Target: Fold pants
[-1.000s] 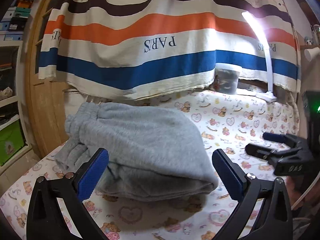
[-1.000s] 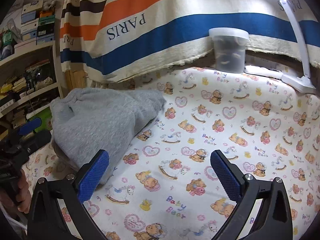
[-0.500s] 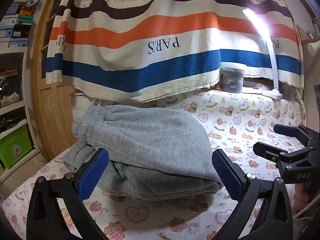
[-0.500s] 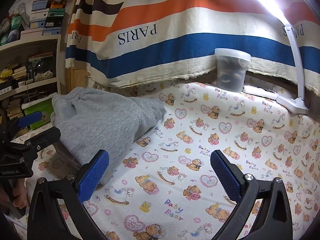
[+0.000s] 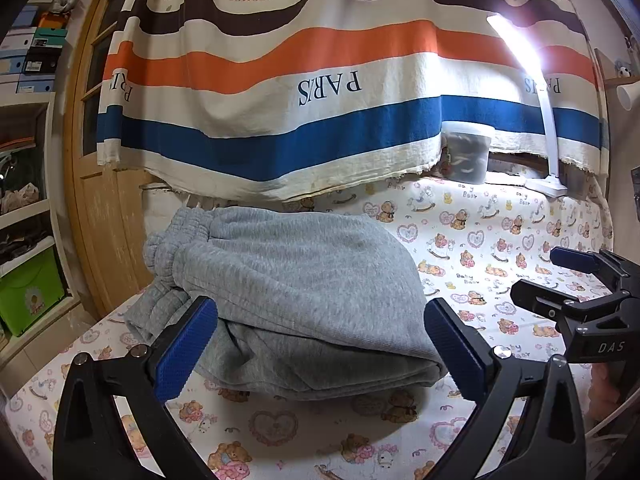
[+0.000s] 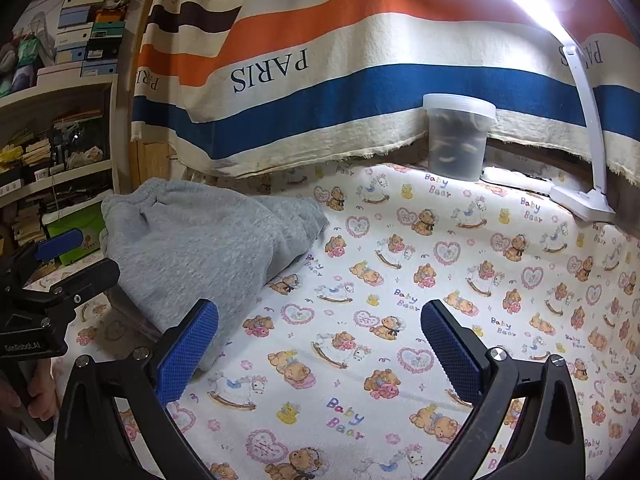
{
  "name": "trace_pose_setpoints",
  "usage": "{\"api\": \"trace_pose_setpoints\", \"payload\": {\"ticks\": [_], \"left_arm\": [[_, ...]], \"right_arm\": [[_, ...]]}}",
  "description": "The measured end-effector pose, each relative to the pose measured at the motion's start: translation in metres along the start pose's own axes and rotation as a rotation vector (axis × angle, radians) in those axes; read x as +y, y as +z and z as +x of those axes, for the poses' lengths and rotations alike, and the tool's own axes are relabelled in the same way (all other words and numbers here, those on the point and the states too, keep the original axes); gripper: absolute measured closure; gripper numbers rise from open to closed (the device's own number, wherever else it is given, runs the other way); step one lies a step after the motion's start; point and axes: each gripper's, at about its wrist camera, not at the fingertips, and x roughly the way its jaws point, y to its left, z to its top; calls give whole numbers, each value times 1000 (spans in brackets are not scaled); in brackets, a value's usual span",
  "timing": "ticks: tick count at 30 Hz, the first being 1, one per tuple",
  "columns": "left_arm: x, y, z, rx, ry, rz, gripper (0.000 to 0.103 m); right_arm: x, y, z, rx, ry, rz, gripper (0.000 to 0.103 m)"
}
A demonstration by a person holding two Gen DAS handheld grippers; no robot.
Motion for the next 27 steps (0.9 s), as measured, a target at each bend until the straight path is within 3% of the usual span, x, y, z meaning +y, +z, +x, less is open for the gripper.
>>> {"api": "trace_pose_setpoints", "payload": {"ticks": [27], "left_arm": [[0,-1,-1,1,0,1,0]], "right_arm": [[1,-2,1,4,1,5,1]]}}
